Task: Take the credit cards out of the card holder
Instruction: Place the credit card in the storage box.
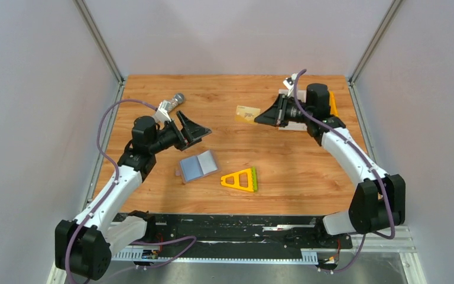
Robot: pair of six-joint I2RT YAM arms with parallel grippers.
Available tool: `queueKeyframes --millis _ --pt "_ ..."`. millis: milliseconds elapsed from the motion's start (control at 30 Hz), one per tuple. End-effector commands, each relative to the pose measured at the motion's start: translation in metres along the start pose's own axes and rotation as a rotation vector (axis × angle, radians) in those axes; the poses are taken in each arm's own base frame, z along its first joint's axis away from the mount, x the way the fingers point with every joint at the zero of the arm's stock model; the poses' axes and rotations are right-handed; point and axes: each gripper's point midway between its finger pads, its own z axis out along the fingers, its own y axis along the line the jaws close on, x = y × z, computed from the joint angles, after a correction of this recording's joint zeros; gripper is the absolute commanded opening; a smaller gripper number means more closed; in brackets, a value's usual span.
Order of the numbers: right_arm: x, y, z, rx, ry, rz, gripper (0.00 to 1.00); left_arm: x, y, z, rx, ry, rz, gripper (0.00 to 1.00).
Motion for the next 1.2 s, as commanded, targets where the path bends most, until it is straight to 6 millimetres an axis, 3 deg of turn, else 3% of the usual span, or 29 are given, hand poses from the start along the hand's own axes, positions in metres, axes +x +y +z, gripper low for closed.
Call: queueKeyframes --millis 0,133,300,567,800,1167 --pt "-0.023 -0.024 -0.032 0.064 0.043 -0.072 0.00 0.001 -0.004 -0.011 -0.049 0.033 0.135 1.00" --pt "-0.052 -0.059 -0.062 0.178 0.021 -0.037 0.00 0.007 -0.002 -0.016 -0.073 0.092 0.201 1.00" --pt "-0.097 -0.120 -0.108 0.387 -0.023 -0.007 0.00 0.017 0.005 -0.022 -0.097 0.171 0.267 1.00" --pt "-0.135 -0.206 -0.160 0.605 -0.001 0.128 0.00 0.025 0.020 -0.022 -0.130 0.237 0.308 1.00" --pt "-0.162 -0.244 -0.199 0.697 -0.049 0.180 0.00 0.017 0.035 -0.021 -0.213 0.214 0.335 1.00" --pt "-0.172 -0.279 -0.214 0.750 -0.059 0.185 0.00 0.005 0.042 -0.016 -0.264 0.171 0.333 1.00"
